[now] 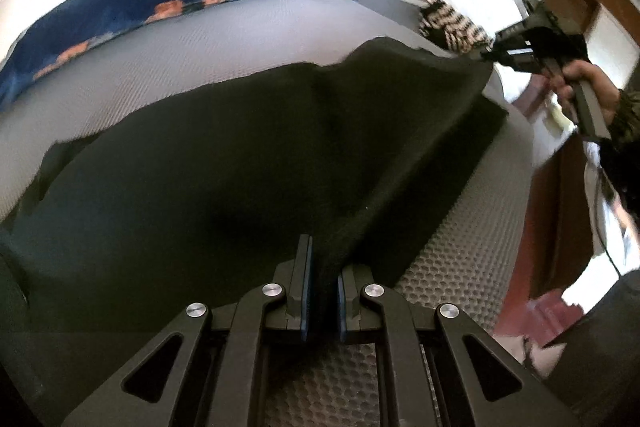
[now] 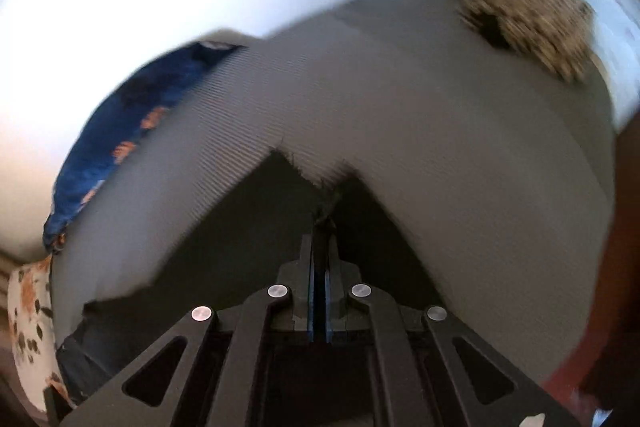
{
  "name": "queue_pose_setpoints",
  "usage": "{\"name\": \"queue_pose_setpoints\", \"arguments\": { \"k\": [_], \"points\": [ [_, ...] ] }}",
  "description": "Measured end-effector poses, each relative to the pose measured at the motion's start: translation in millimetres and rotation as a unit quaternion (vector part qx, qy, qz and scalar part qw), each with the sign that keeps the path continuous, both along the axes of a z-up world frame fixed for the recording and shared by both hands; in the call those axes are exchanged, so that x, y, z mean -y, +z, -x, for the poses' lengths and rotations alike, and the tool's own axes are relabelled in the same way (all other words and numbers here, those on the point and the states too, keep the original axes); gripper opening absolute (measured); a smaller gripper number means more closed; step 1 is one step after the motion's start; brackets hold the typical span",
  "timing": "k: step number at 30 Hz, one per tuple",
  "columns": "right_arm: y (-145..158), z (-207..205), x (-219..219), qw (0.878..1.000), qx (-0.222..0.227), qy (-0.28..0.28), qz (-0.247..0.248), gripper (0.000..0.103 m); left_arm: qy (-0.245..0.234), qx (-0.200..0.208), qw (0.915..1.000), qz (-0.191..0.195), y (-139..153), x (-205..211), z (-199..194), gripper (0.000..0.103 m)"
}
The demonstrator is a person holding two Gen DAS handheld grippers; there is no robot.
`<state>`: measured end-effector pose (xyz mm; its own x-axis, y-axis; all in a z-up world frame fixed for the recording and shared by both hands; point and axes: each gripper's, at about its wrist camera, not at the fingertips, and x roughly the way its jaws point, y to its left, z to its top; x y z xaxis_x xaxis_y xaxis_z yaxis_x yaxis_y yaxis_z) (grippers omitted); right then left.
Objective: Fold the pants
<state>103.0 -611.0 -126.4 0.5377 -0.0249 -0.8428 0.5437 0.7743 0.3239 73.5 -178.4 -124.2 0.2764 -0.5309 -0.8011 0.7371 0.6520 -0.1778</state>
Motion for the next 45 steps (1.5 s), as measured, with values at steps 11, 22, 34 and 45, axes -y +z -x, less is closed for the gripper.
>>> {"name": "queue_pose_setpoints", "arguments": {
  "k": [11,22,34,45],
  "points": [
    [-32,47,3,0.999,-0.008,-0.041,-0.010,0.002,-0.045,0.020,0.9977,-0.046,-4,12,2,0.011],
    [-37,62,3,0.998,0.000,-0.059,-0.018,0.002,-0.063,0.029,0.9965,-0.048,1,13,9,0.011],
    [-40,60,2,0.998,0.003,-0.053,-0.017,0.002,-0.054,0.031,0.9972,-0.041,2,12,12,0.010],
    [-46,64,2,0.998,0.003,-0.064,-0.014,0.001,-0.052,0.032,0.9969,-0.048,-4,13,16,0.010]
  ]
}}
